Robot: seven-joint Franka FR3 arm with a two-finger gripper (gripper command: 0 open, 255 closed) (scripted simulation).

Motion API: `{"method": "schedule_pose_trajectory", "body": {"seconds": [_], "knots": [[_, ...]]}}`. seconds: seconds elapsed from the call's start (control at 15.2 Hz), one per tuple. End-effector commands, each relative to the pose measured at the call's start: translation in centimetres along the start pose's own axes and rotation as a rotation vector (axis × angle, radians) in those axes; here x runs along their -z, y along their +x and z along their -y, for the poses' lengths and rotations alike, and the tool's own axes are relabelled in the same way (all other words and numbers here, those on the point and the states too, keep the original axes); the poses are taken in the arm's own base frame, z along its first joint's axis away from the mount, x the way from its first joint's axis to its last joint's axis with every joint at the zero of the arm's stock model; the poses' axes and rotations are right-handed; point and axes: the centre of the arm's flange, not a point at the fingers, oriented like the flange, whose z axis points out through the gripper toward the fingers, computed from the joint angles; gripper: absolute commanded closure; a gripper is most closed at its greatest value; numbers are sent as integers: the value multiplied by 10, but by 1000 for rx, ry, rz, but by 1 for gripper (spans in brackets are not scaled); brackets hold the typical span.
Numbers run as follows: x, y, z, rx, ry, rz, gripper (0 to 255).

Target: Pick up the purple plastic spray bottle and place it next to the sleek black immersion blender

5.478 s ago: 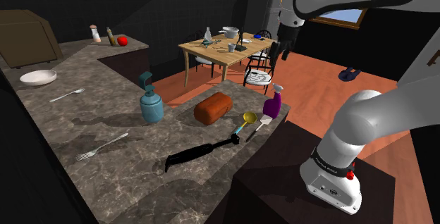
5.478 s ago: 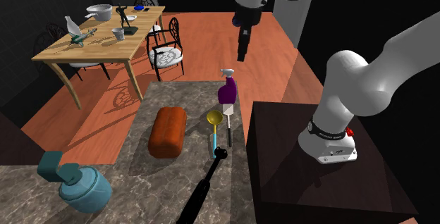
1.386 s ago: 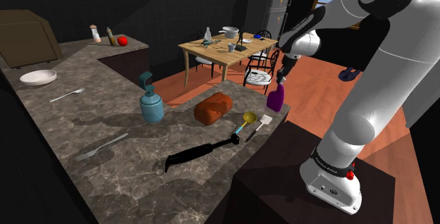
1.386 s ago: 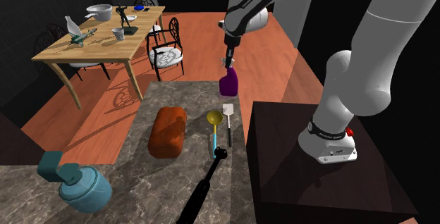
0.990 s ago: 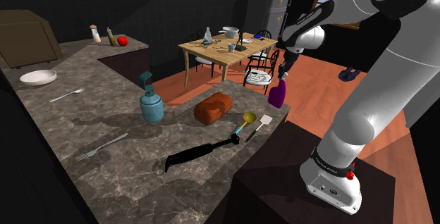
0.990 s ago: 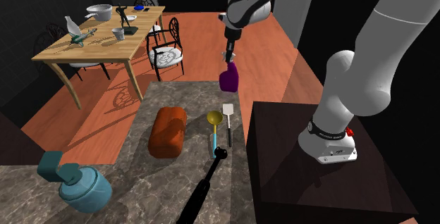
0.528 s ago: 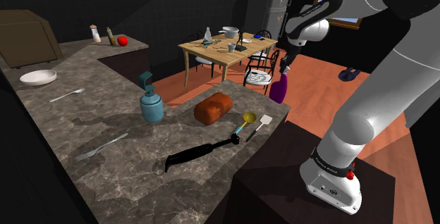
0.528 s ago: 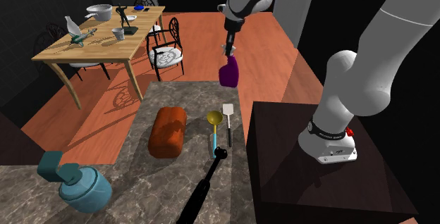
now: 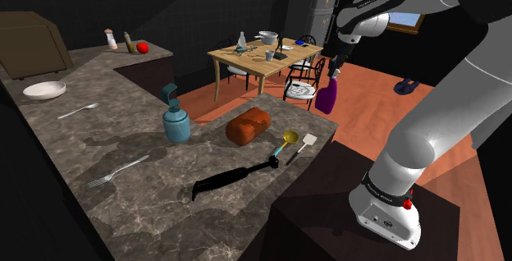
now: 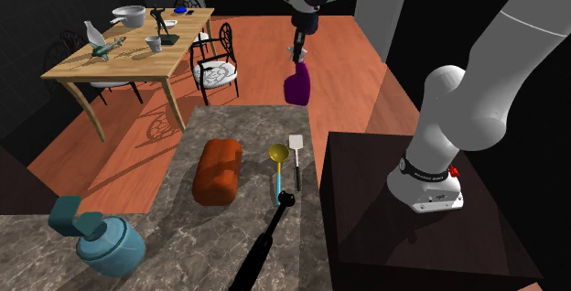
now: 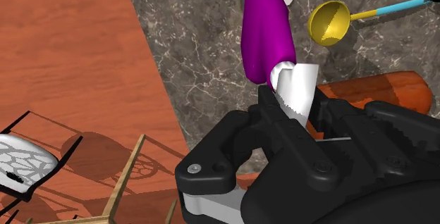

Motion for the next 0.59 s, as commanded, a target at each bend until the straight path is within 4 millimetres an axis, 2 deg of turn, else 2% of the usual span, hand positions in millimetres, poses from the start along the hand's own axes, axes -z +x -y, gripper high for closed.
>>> {"method": "schedule_pose_trajectory", "body": {"seconds": [0.0,0.53], "knots": [[10,1,0,0,0,0,255],[52,7,-2,0,0,0,255]]}}
